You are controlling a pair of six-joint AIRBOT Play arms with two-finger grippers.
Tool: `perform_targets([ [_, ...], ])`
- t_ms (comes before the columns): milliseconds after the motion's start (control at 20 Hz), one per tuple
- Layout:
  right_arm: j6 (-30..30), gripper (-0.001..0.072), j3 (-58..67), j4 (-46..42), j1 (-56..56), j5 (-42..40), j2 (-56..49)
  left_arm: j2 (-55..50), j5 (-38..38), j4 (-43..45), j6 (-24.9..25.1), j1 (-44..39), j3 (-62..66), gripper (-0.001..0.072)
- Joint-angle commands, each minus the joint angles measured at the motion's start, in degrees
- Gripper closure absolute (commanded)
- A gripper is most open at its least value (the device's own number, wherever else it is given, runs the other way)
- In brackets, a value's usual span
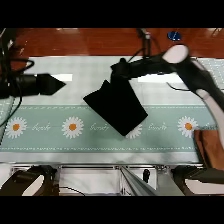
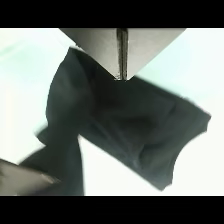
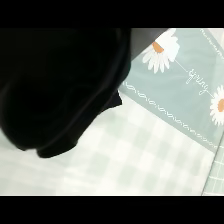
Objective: Fold the shirts.
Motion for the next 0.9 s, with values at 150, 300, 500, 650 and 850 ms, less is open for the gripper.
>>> perform_targets([
  [150,2.1,0.0690,7.1,0.0,3.3,-0.3,-13.8,4.5,0.7,0.9,-0.1,0.3,-8.3,0.0682],
  [300,3.4,0.0689,7.1,0.1,3.7,0.9,-15.5,4.4,4.2,0.9,-0.3,0.3,-8.3,0.0682],
  [500,2.9,0.0295,7.1,0.2,5.4,2.4,-15.6,3.1,6.3,0.9,-0.3,0.3,-8.4,0.0682],
  [650,3.5,0.0295,7.1,-0.1,0.2,9.6,-12.0,1.3,7.7,0.9,-0.3,0.4,-8.4,0.0682],
  [850,6.4,0.0295,5.7,-13.9,-10.3,22.7,2.0,-0.8,7.7,0.9,-0.3,0.3,-8.4,0.0682],
])
